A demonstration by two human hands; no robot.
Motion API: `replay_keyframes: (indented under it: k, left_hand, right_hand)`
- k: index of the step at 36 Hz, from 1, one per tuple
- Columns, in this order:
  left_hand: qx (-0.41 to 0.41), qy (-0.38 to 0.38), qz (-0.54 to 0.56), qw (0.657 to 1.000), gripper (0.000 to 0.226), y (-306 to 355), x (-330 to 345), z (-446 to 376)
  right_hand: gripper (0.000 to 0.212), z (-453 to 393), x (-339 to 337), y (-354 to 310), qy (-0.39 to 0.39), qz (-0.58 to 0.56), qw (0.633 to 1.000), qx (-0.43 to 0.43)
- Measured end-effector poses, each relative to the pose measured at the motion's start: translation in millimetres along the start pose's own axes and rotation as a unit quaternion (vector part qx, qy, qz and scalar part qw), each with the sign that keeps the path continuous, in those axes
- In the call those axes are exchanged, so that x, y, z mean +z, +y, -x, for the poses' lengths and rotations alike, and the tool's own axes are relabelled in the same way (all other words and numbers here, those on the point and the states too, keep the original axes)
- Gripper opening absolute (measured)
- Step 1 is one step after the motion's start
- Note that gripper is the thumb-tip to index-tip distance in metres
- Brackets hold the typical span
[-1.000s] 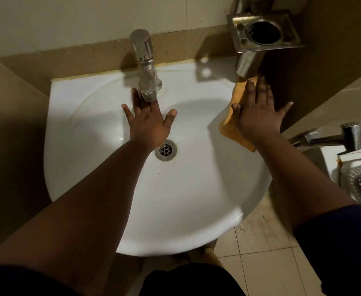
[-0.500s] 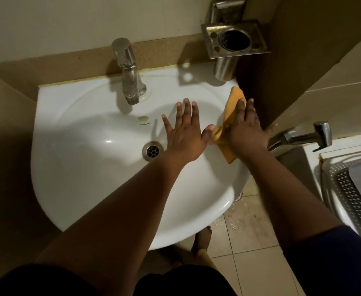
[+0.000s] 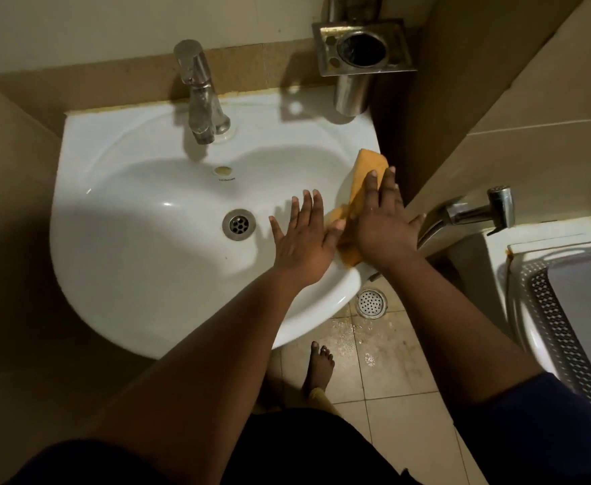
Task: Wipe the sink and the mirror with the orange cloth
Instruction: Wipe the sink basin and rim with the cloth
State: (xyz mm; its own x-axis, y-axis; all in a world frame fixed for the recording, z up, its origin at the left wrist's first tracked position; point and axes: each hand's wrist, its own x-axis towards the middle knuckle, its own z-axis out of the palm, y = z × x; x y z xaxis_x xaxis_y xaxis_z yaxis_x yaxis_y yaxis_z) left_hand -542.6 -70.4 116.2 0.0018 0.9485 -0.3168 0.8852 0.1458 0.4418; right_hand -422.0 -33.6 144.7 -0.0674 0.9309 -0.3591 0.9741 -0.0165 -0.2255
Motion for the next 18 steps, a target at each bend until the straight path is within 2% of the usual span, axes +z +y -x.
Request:
replay_keyframes:
  k: [11, 15, 18]
  left_hand:
    - [-0.019, 0.004, -0.026, 0.999, 0.067, -10.5, 5.0, 41.7]
    - [-0.043, 0.015, -0.010, 0.999, 0.067, -20.9, 4.0, 63.2]
    - [-0.023, 0.026, -0.036, 0.999, 0.067, -26.6, -0.1, 79.6]
  right_hand:
    - [0.085, -9.4, -7.6, -13.6, 0.011, 0.022, 1.000, 0.010]
    - [0.078, 22.4, 5.4, -14.4, 0.001, 0.039, 0.999, 0.012]
    - [0.072, 53.4, 17.3, -17.0, -0.015, 0.041, 0.999, 0.004]
